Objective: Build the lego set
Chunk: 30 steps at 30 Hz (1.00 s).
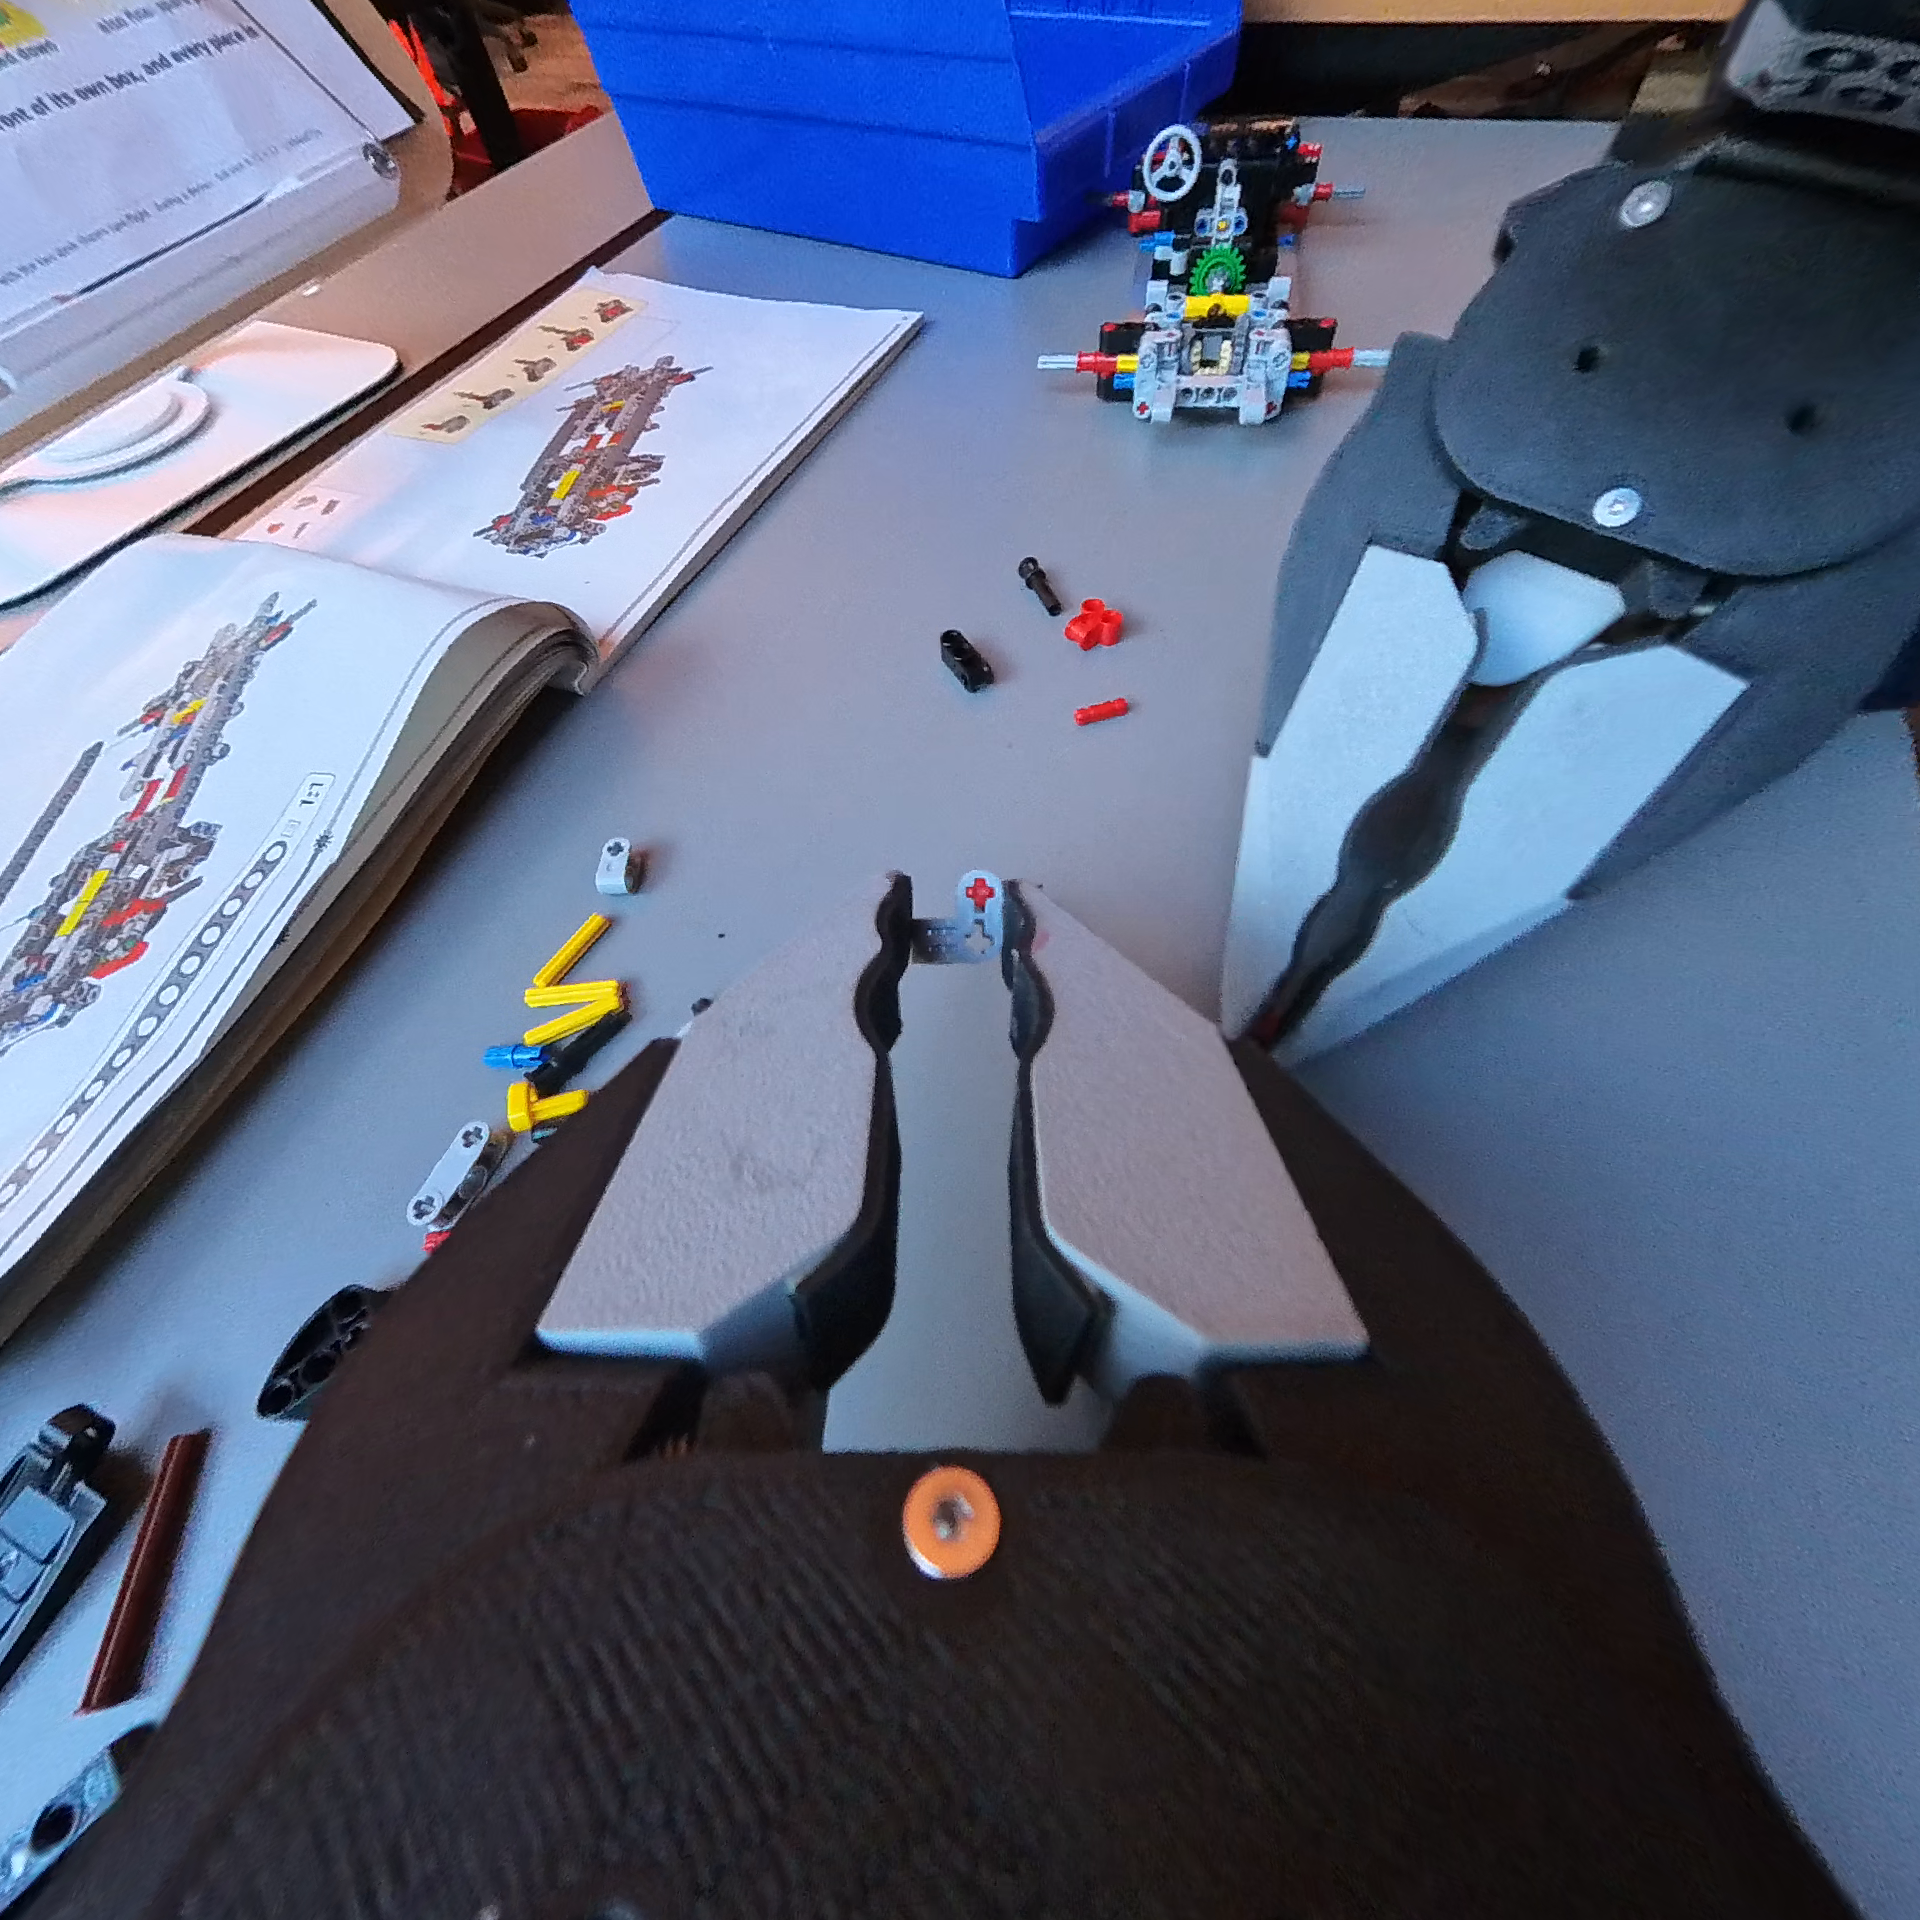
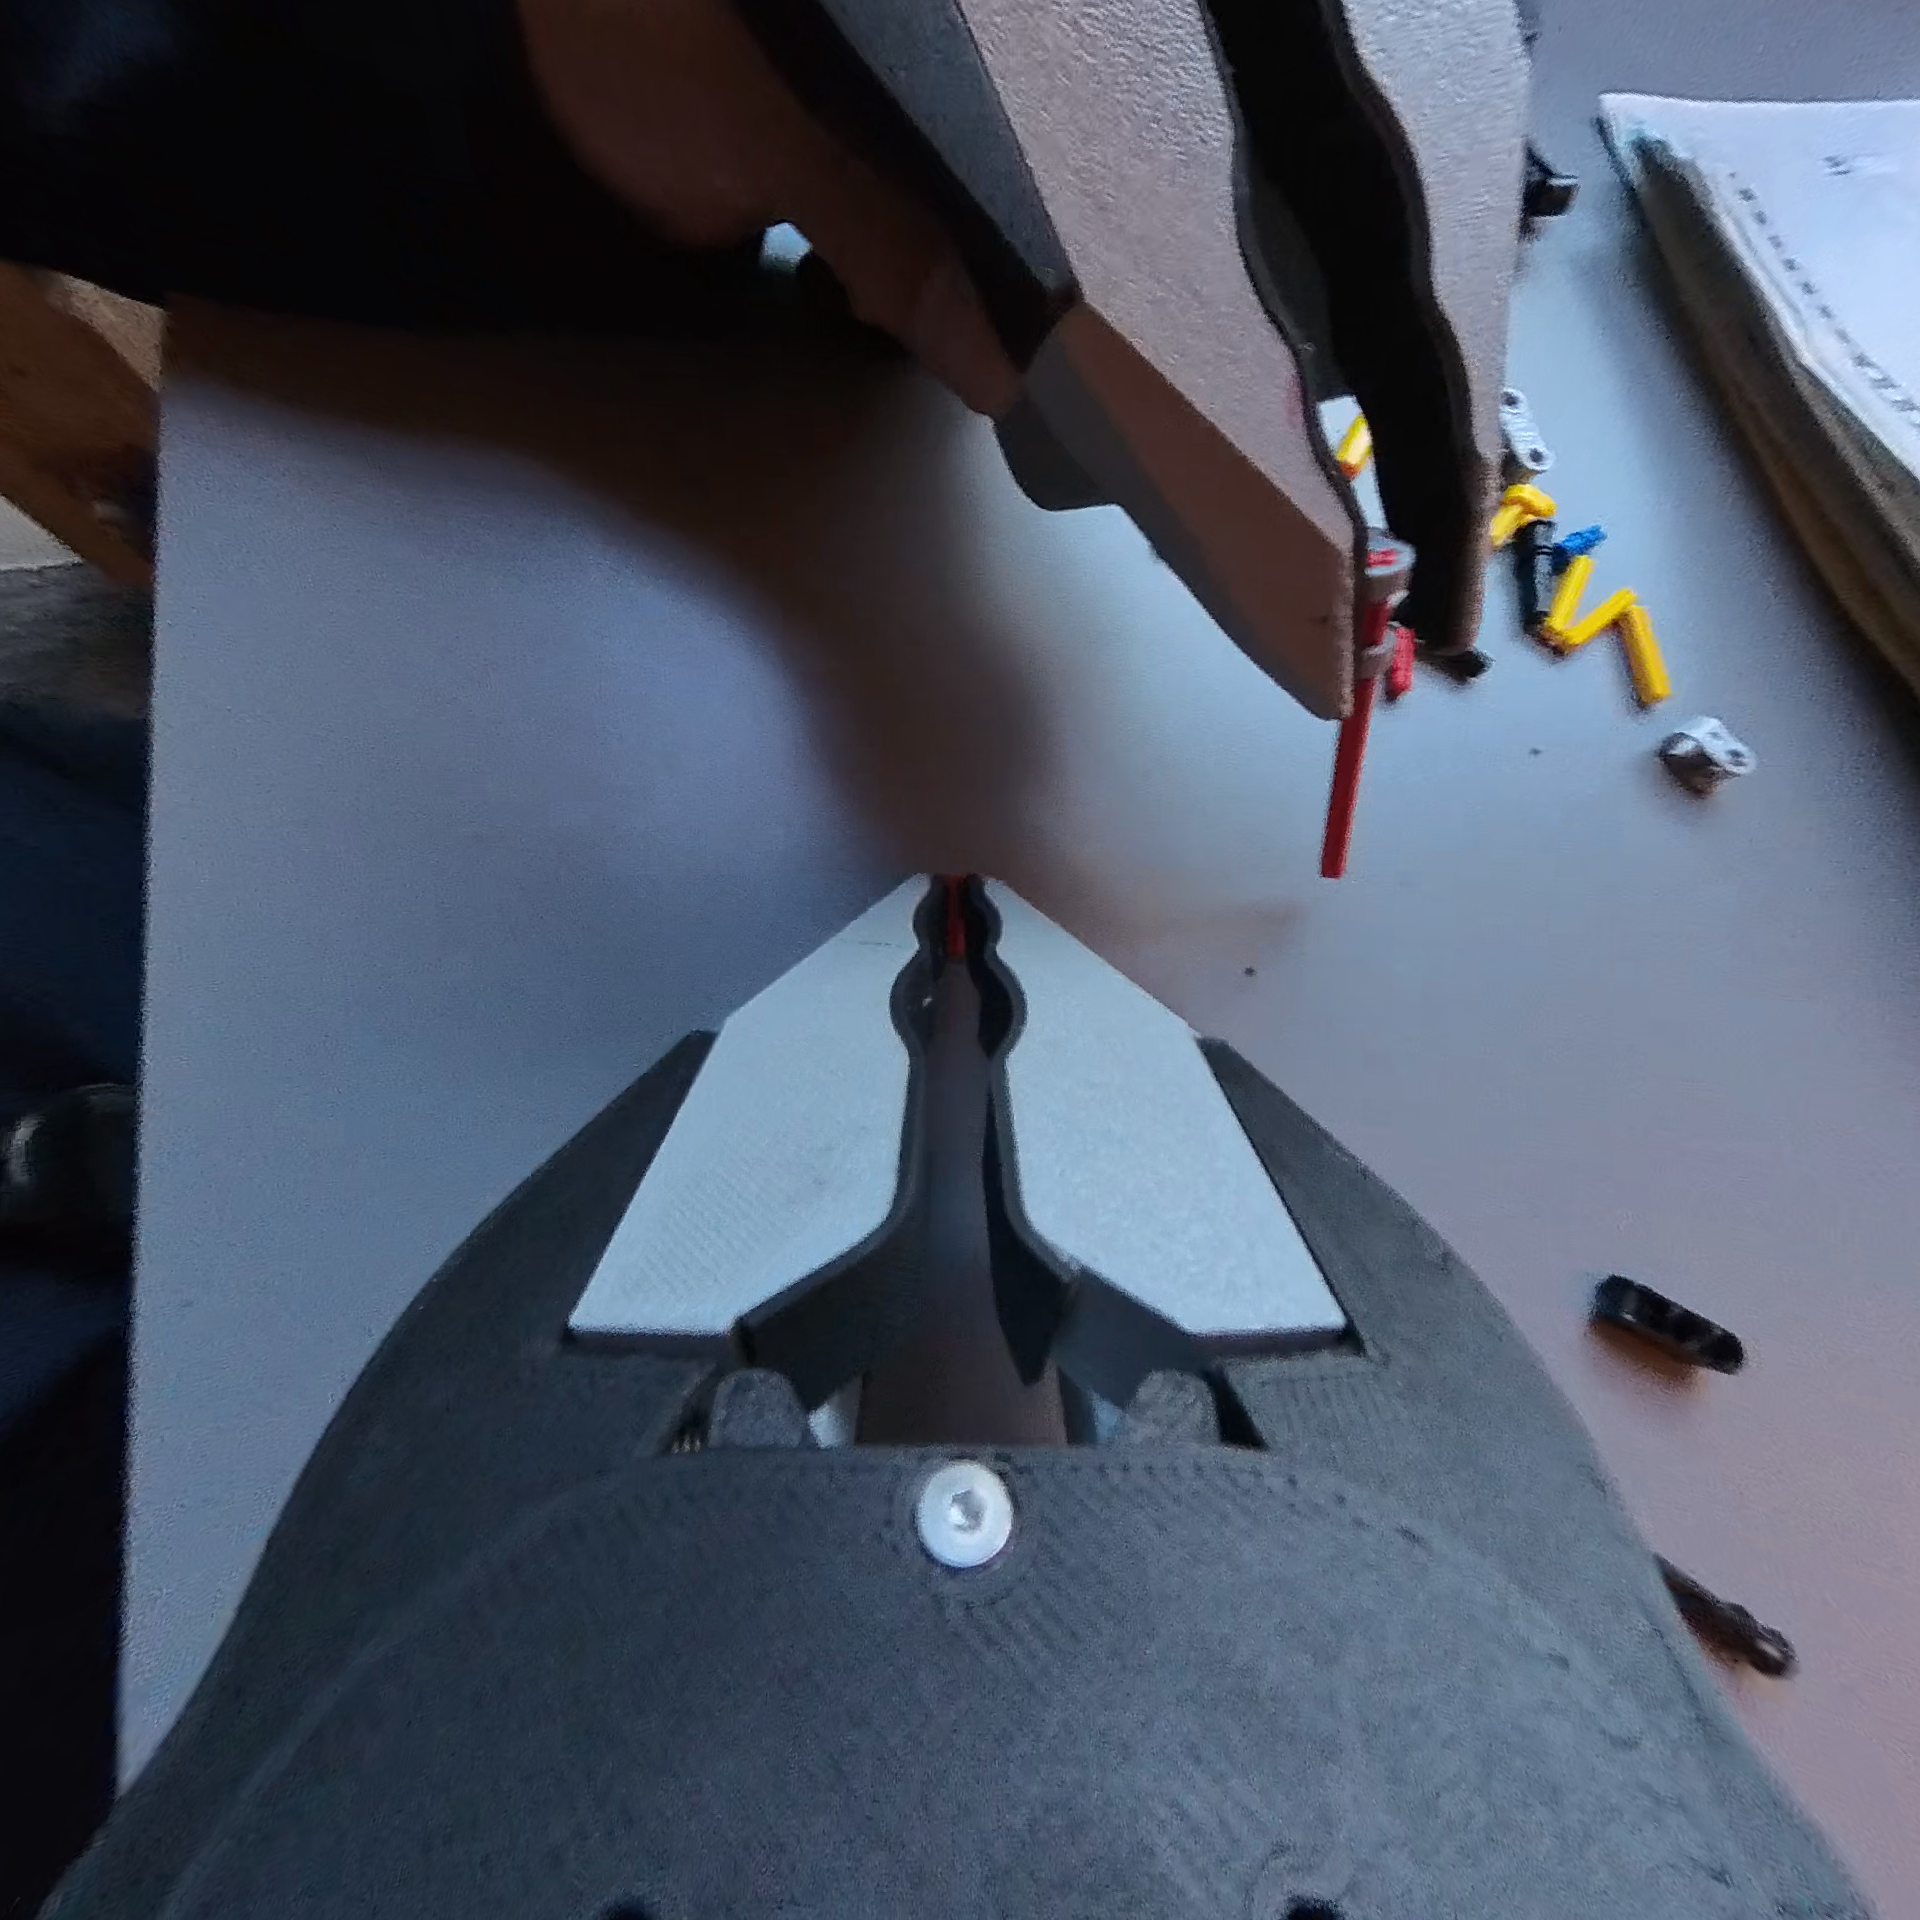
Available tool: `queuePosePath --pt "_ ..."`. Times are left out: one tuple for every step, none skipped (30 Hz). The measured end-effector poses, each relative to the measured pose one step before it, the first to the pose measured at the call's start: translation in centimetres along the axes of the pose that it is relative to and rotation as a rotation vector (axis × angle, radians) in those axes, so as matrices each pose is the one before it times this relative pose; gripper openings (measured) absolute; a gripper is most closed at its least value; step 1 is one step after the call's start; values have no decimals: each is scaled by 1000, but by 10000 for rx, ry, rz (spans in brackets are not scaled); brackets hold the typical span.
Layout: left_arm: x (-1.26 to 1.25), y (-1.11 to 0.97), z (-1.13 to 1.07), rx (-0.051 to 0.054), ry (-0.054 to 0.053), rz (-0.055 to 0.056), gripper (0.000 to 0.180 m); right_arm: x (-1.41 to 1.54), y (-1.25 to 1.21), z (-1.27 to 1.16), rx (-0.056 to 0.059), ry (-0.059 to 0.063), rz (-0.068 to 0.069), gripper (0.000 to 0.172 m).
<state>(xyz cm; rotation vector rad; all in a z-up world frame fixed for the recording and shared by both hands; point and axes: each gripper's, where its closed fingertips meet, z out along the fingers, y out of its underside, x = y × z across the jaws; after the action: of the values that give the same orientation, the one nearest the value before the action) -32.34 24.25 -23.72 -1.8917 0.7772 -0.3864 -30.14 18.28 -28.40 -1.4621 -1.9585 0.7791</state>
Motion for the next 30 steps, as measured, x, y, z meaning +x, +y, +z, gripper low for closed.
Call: queuePosePath --pt "42 -27 0 22 75 -65 15 391 93 -76 6 223 -161 0" --pt "-19 -16 -12 16 20 -57 15 195 1 -78 55 113 -143 0" --pt "-25 -15 -10 13 10 -36 15 60 -119 -93 116 29 -52 0" --pt "10 1 -7 4 27 -21 15 33 -101 -58 88 -6 21 0" --pt "17 21 19 -17 16 -9 15 78 -13 -30 18 12 35 0" --pt "54 45 42 -41 33 15 15 108 -40 -36 39 31 13 0" --pt "117 62 58 -57 57 36 15 145 -108 -72 88 71 1 0" --pt "121 72 74 -66 48 43 15 172 -124 -108 112 84 6 0" --pt "119 68 83 -69 33 55 15 194 -174 -153 152 100 14 0" --pt "126 68 78 -68 35 60 15 180 -228 -184 193 86 15 0" --pt "139 79 91 -75 54 58 15 222 -211 -191 189 80 45 0" --pt "151 79 87 -73 68 38 15 263 -218 -203 198 83 79 0" --pt "212 33 58 -43 132 -6 15 263 -244 -227 217 69 109 0" --pt "321 -23 36 3 233 -74 14 276 -261 -231 222 58 130 0" --pt "450 -48 14 26 371 -144 14 324 -265 -264 237 86 140 0" --pt "578 -31 27 9 511 -212 15 431 -307 -307 266 155 138 0" --pt "523 7 38 -15 528 -290 15 531 -368 -377 312 220 127 0" --pt "297 41 63 -39 417 -368 14 521 -411 -396 343 199 126 0" --pt "216 78 84 -60 382 -407 14 465 -360 -361 307 145 169 0" --pt "210 84 96 -66 381 -413 15 393 -263 -294 242 65 220 0" --pt "182 105 114 -74 340 -403 15 278 -172 -206 182 -14 255 0" --pt "247 102 113 -63 342 -341 15 215 -84 -120 117 -58 271 0" --pt "298 52 67 -27 336 -247 15 156 -69 -93 78 -62 236 0" --pt "224 -17 8 34 213 -154 15 115 -101 -61 84 -41 166 0" --pt "123 -95 -59 83 92 -43 15 67 -73 -37 66 -33 107 0" --pt "6 -116 -86 98 -24 18 15 11 -41 -13 30 -21 54 0" --pt "-74 -104 -76 88 -65 5 14 -12 -6 3 4 -3 -2 0" --pt "-61 -73 -62 56 -28 -34 14 -38 35 40 -22 8 -42 0" --pt "-59 -27 -19 24 -3 -63 15 -55 55 54 -44 1 -59 0" --pt "-102 -10 -16 9 -12 -82 15 -87 75 67 -57 -12 -65 0"
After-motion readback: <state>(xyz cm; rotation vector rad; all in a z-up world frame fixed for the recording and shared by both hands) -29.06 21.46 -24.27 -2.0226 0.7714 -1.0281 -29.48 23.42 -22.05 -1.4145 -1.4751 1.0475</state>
